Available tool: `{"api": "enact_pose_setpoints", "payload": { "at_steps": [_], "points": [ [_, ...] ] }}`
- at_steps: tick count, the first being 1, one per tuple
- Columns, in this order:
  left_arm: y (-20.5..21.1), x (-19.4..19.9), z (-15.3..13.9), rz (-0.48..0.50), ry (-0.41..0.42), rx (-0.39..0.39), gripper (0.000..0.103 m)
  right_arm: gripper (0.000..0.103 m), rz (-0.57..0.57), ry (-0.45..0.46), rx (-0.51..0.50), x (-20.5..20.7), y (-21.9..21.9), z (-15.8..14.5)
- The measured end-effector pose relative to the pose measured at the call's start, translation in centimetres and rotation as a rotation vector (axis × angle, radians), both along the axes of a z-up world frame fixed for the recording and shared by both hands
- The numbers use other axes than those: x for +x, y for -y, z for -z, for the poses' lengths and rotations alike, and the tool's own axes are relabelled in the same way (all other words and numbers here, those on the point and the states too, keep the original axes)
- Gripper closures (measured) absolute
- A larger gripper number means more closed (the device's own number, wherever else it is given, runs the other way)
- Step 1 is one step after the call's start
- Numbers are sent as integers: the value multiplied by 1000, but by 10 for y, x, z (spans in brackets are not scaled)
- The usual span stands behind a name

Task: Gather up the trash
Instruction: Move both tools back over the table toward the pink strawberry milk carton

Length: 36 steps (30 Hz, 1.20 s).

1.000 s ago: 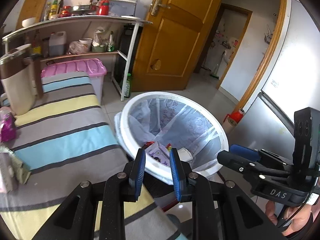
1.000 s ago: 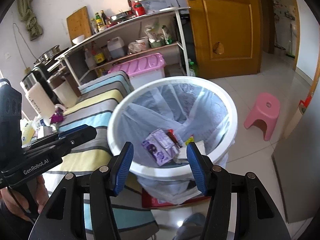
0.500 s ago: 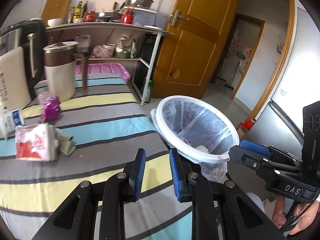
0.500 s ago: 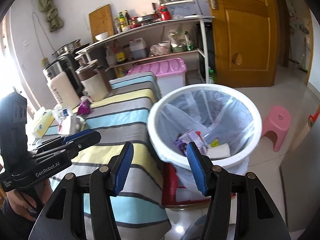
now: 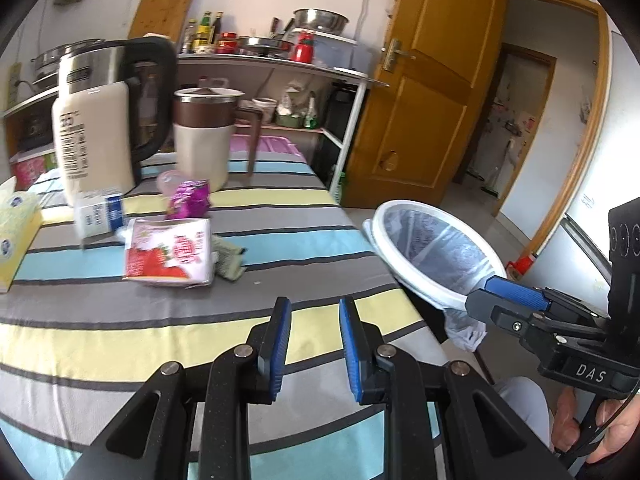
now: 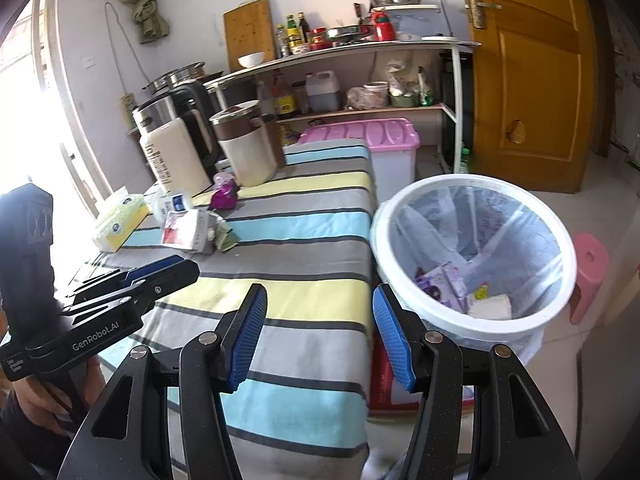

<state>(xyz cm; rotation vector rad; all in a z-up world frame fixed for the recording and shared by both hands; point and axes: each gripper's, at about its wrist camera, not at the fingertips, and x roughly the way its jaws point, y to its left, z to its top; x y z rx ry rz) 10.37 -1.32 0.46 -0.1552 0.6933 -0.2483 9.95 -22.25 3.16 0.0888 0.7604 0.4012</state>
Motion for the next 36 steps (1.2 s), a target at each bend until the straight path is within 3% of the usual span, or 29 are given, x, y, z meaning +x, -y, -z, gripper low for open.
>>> {"api": "enact_pose_setpoints", "payload": {
  "at_steps": [7, 20, 31, 36],
  "points": [
    [-25, -4, 1, -68, -7, 13, 78, 46, -54, 1, 2, 2, -19, 1],
    [-71, 15, 8, -186, -27, 13, 56, 42, -107, 9, 6, 18, -42, 0],
    [-100, 57, 22, -219, -67, -13, 55, 42, -114, -2, 0, 27, -49, 6],
    [-104, 69, 35, -185, -114, -92, 55, 42, -108, -14, -5, 33, -49, 9]
  ]
}}
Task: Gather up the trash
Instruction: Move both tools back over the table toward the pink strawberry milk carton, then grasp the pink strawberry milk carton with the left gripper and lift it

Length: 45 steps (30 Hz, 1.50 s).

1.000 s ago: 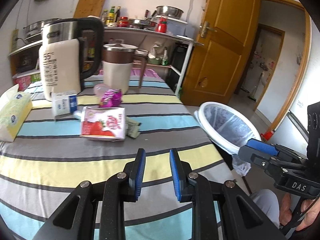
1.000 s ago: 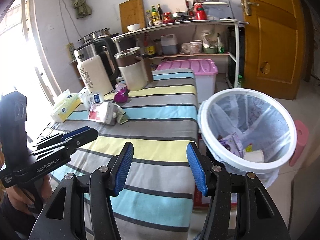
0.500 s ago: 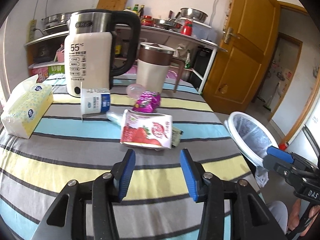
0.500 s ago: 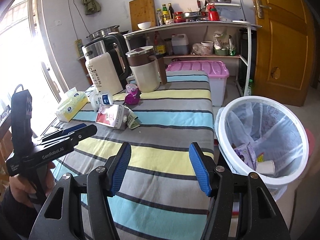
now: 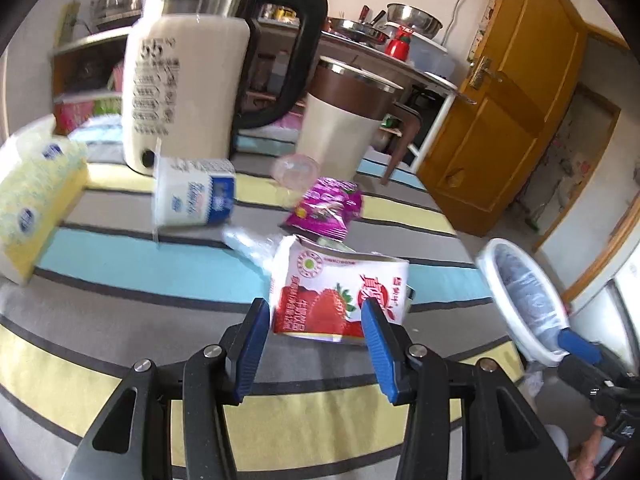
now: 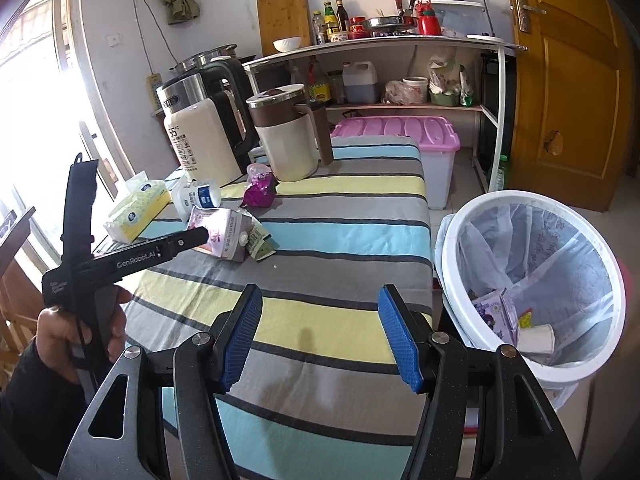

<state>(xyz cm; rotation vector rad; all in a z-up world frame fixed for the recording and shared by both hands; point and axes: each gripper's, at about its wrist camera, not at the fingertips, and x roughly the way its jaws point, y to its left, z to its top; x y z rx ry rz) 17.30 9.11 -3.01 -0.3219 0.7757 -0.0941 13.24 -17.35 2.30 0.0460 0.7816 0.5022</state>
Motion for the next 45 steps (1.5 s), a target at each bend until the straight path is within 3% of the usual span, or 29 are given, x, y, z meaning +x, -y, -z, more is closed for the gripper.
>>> {"api": "enact_pose_setpoints", "payload": {
  "at_steps": [6, 12, 16, 23, 30, 34, 41, 45],
  "points": [
    [32, -25, -5, 173, 20, -56, 55, 42, 0, -4, -5, 3, -1, 2],
    [40, -34, -24, 189, 109, 41, 55, 42, 13, -10, 1, 4, 3, 3],
    [37, -17, -25, 217, 126, 109, 46, 42, 11, -8, 4, 2, 3, 3],
    [38, 7, -14, 346, 109, 54, 41, 42, 19, -23, 2, 5, 3, 8],
    [60, -14, -9, 434, 95, 147, 41, 42, 20, -26, 3, 5, 4, 9],
    [69, -25, -5, 442, 81, 193, 41, 42, 21, -26, 8, 4, 5, 9],
    [83, -23, 4, 348, 27, 315, 46, 42, 14, -22, 8, -1, 5, 6],
    [78, -28, 2, 290, 27, 313, 47, 42, 10, -21, 2, 1, 4, 5]
  ]
}}
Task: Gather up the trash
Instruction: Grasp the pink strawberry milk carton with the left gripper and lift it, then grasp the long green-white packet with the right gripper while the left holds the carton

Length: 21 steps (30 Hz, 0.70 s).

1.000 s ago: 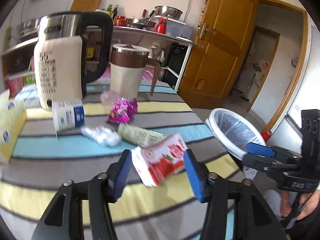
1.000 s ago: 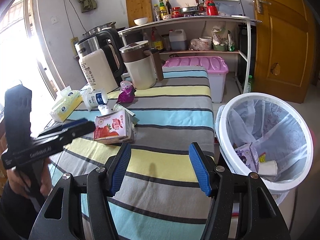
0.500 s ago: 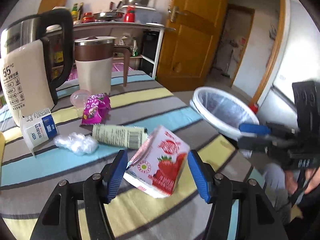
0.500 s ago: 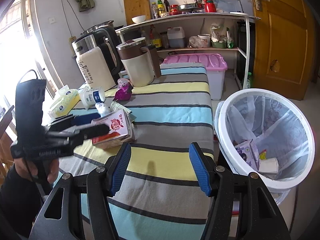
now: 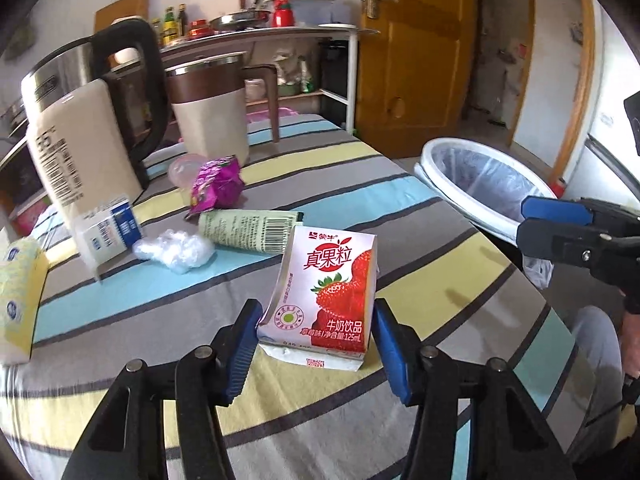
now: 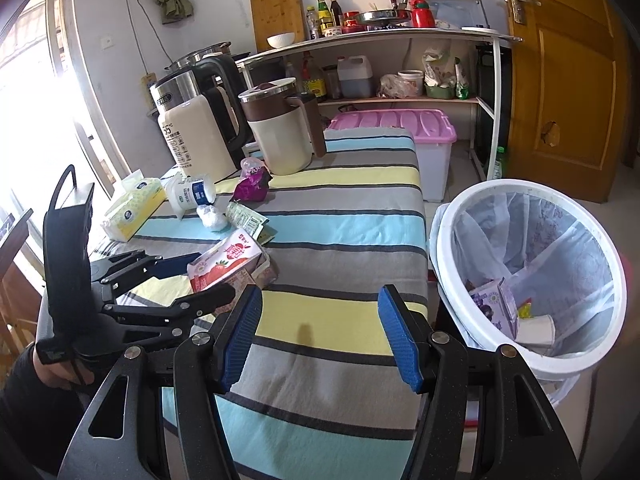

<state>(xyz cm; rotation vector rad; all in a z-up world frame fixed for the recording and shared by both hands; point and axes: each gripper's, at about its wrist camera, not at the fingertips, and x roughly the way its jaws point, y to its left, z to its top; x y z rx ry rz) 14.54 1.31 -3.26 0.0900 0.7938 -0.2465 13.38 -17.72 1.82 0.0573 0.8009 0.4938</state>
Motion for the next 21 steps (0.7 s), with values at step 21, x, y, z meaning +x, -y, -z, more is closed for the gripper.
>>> {"api": "enact_pose_setpoints", "payload": {
  "at_steps": [21],
  "points": [
    [-76, -36, -14, -261, 54, -137, 49, 42, -232, -10, -98, 50, -89, 8]
  ]
}}
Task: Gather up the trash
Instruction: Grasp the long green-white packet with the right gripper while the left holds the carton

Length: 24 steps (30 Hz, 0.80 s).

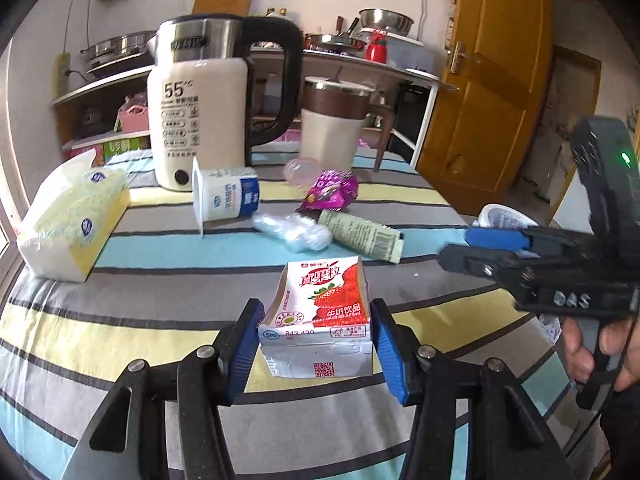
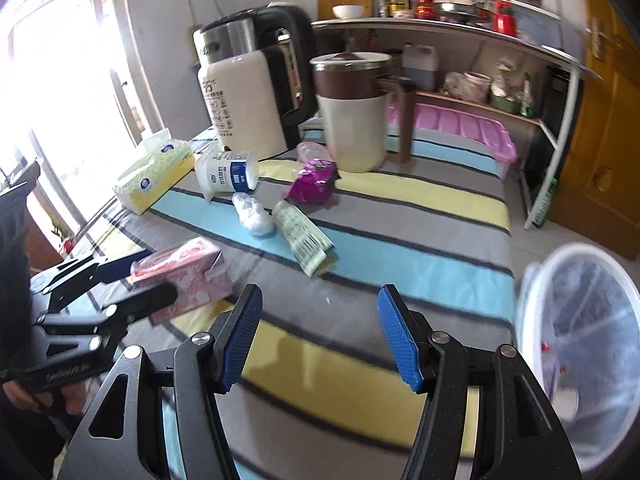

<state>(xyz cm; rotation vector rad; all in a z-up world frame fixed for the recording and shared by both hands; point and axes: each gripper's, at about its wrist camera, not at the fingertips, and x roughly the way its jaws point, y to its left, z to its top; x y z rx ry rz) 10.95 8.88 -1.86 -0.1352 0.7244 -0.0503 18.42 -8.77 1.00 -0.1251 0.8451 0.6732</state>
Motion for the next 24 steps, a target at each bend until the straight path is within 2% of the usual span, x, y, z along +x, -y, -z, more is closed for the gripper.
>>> {"api": "enact_pose_setpoints", "payload": {
  "at_steps": [8, 12, 14, 16, 20, 24],
  "points": [
    [-9, 8, 16, 19, -83, -52, 49, 42, -71, -20, -65, 34, -37, 21],
    [-12, 11, 19, 16, -94, -65, 49, 42, -88, -44, -84, 47, -47, 34],
    [-12, 13, 19, 14, -98, -64, 49, 48, -90, -55, -87, 51, -50, 38],
    [-11, 14, 20, 13, -100, -63, 49, 68, -95, -65, -85, 53, -52, 41],
    [-11, 16, 19, 7, -99, -72, 49, 77, -94, -61, -81, 51, -51, 41],
    [-9, 16, 18, 6, -94, -77, 50, 78, -73, -57, -73, 44, -42, 38]
  ]
}}
